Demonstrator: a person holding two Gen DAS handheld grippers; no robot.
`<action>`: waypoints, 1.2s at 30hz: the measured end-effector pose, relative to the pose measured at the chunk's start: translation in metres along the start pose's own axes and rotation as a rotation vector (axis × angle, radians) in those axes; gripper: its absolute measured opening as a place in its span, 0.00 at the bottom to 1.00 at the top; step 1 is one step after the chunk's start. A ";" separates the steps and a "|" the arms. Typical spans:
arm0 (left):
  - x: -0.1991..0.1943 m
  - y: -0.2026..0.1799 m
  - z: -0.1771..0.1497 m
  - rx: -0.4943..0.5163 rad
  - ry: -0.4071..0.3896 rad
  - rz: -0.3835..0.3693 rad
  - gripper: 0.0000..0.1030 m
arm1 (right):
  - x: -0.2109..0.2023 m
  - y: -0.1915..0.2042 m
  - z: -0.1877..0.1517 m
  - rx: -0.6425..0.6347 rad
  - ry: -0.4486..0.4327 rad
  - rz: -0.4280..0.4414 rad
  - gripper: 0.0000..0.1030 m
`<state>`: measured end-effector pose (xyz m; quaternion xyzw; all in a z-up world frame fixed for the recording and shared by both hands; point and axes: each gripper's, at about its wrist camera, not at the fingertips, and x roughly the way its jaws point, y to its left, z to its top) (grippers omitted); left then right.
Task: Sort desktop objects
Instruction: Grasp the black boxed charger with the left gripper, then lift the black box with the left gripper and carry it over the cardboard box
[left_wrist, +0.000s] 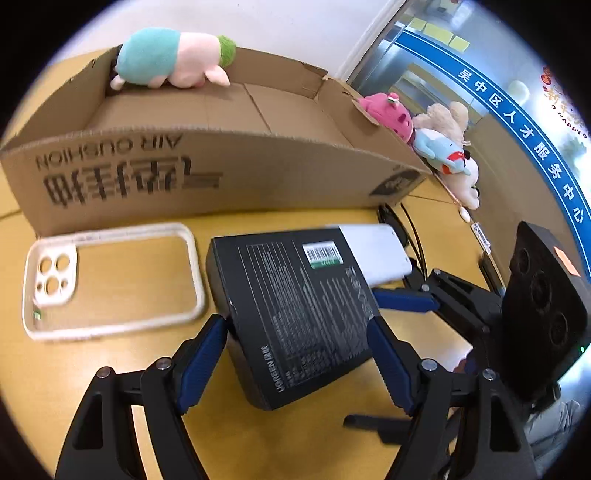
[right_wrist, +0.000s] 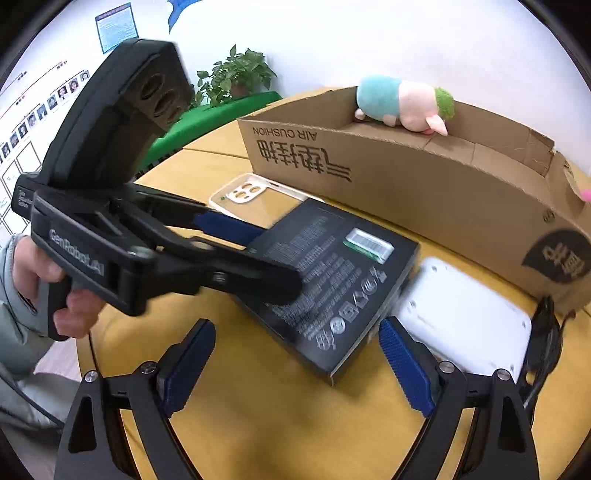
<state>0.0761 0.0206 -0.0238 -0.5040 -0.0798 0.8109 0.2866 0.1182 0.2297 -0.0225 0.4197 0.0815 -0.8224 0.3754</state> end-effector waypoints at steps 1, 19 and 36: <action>0.002 0.000 -0.001 -0.002 0.005 0.011 0.75 | 0.003 -0.003 0.000 0.004 0.016 -0.002 0.88; -0.032 -0.011 0.015 -0.018 -0.139 0.024 0.71 | -0.022 0.014 0.026 -0.048 -0.118 -0.158 0.67; -0.084 -0.060 0.131 0.141 -0.351 0.013 0.71 | -0.091 -0.023 0.126 -0.117 -0.303 -0.310 0.67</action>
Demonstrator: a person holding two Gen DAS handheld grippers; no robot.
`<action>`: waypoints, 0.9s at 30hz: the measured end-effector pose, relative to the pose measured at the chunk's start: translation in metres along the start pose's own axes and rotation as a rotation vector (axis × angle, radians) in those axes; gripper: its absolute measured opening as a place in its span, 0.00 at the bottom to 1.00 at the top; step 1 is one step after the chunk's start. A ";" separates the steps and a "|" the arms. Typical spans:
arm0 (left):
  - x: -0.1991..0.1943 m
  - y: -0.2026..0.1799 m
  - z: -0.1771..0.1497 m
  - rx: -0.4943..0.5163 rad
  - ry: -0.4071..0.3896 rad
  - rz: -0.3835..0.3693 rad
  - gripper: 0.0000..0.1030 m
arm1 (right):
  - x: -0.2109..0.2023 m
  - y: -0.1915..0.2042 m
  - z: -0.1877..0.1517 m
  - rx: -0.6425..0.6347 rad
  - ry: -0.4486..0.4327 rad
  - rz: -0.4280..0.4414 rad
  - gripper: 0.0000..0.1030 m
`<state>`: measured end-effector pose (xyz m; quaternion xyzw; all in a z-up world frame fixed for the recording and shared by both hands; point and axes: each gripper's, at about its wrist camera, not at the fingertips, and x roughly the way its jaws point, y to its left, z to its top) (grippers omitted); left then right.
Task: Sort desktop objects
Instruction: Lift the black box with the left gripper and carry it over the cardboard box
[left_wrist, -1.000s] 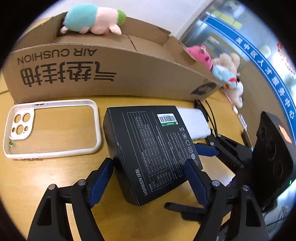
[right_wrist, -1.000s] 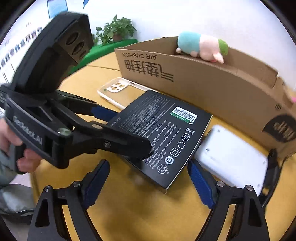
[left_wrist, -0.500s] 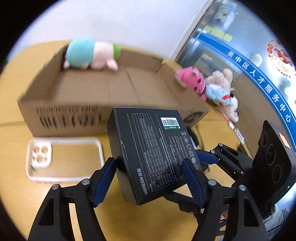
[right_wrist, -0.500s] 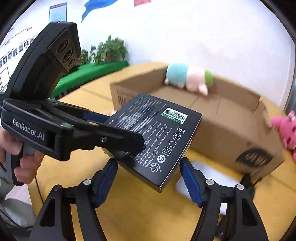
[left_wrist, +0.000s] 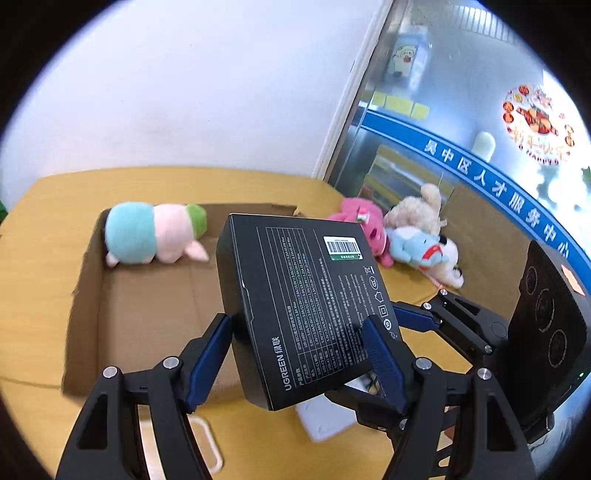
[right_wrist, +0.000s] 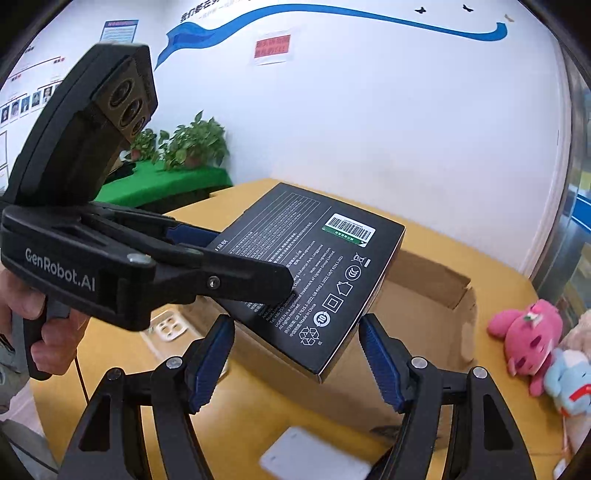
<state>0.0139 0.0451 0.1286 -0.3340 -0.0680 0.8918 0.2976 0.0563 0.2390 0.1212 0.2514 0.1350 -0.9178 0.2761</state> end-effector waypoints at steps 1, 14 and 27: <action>0.003 0.000 0.005 -0.003 -0.003 -0.010 0.71 | 0.002 -0.006 0.005 0.001 -0.003 -0.007 0.67; 0.092 0.029 0.091 0.006 0.024 -0.026 0.71 | 0.078 -0.104 0.052 0.081 0.053 -0.005 0.67; 0.229 0.091 0.125 -0.114 0.186 -0.007 0.71 | 0.214 -0.206 0.047 0.225 0.259 0.073 0.67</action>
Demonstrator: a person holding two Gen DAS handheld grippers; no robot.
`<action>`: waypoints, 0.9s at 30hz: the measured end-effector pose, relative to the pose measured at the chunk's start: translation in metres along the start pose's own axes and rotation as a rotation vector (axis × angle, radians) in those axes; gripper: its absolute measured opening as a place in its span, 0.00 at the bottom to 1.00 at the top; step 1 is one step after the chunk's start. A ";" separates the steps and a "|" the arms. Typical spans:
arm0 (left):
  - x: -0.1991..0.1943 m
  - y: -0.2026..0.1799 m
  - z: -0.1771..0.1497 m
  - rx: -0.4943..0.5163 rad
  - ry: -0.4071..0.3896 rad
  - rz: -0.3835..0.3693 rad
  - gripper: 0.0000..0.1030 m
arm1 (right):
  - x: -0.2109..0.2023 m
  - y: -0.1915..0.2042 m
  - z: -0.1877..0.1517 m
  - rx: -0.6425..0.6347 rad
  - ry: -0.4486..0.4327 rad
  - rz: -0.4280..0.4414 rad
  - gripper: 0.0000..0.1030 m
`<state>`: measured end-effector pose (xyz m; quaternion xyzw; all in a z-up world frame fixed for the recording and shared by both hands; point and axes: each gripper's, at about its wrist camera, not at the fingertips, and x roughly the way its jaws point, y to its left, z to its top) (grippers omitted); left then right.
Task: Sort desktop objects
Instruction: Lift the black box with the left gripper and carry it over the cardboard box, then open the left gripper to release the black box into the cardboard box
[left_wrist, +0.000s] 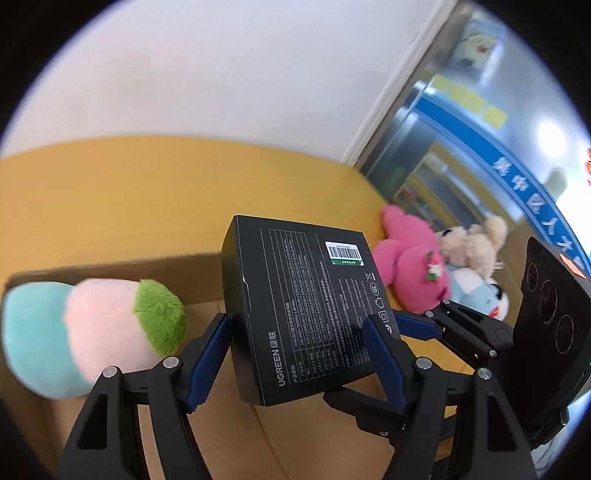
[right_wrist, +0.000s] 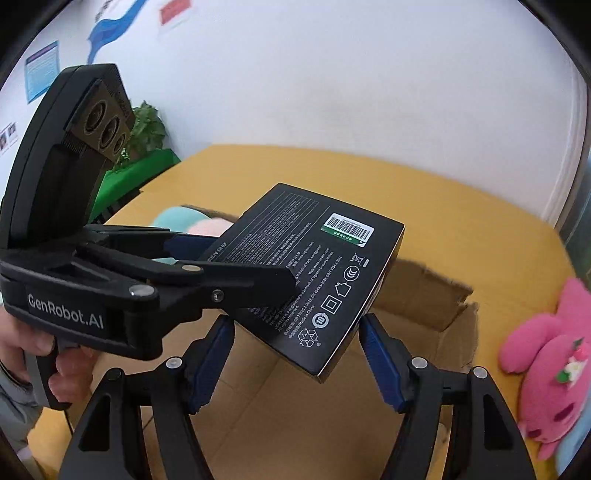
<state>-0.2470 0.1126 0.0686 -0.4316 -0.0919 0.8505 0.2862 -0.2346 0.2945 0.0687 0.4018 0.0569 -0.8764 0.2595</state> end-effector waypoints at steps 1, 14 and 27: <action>0.012 0.003 0.000 -0.012 0.023 0.004 0.71 | 0.010 -0.007 -0.002 0.020 0.020 0.007 0.67; 0.094 0.011 -0.017 -0.104 0.277 0.030 0.67 | 0.080 -0.054 -0.031 0.181 0.243 -0.120 0.68; -0.120 -0.031 -0.068 0.086 -0.105 0.157 0.73 | -0.081 0.023 -0.072 0.183 -0.030 -0.131 0.99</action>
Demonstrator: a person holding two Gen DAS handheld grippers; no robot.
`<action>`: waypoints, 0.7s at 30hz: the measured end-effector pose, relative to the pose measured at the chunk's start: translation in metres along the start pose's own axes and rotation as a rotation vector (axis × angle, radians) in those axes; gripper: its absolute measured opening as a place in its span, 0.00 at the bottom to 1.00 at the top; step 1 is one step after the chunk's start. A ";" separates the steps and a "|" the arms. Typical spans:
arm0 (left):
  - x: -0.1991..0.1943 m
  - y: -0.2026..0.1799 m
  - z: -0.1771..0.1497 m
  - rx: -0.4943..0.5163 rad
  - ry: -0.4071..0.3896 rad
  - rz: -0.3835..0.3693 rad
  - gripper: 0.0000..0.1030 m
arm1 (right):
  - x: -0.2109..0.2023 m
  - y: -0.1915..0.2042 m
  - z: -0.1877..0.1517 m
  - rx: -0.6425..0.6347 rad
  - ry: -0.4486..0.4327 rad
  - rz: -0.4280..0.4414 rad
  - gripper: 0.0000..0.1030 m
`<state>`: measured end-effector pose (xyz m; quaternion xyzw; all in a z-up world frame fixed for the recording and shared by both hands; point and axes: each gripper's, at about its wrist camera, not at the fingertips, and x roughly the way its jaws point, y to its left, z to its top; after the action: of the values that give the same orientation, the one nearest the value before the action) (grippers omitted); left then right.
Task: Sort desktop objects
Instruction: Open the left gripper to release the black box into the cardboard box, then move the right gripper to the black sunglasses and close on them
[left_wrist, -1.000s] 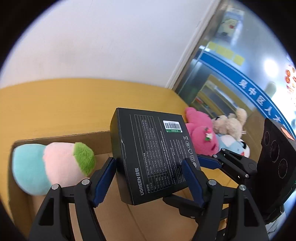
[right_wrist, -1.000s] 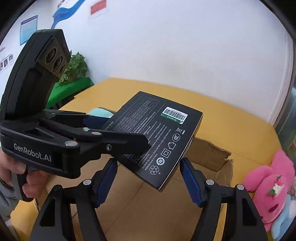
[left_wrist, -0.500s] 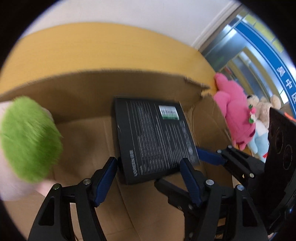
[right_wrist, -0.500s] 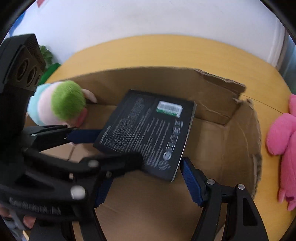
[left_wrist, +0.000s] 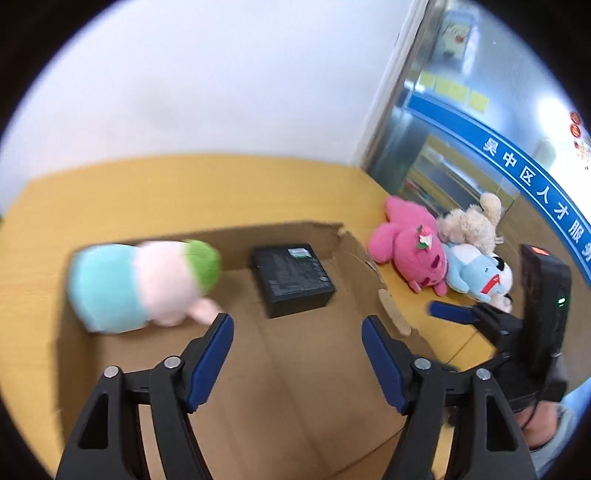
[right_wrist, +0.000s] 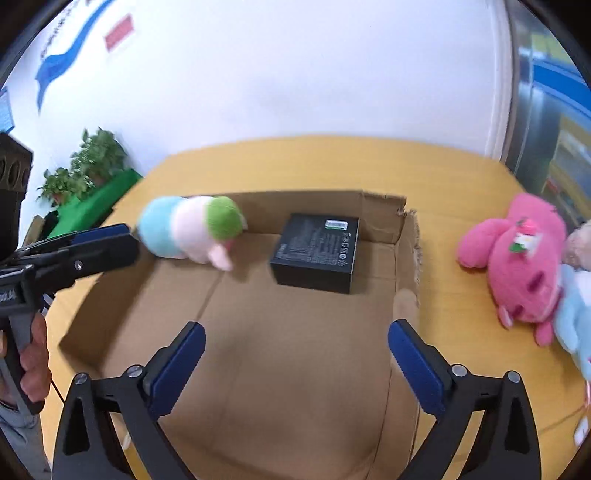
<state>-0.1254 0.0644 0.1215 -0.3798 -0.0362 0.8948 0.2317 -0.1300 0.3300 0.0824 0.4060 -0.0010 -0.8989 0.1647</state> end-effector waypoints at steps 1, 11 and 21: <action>-0.016 0.001 -0.006 0.004 -0.032 0.049 0.74 | -0.011 0.006 -0.002 -0.005 -0.017 -0.005 0.99; -0.110 -0.008 -0.088 0.007 -0.165 0.184 0.76 | -0.094 0.071 -0.067 -0.055 -0.147 -0.030 0.97; -0.121 -0.022 -0.118 -0.015 -0.153 0.141 0.44 | -0.114 0.087 -0.108 -0.053 -0.132 -0.013 0.81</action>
<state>0.0389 0.0175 0.1235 -0.3139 -0.0336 0.9349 0.1621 0.0446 0.2962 0.1046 0.3412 0.0147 -0.9245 0.1690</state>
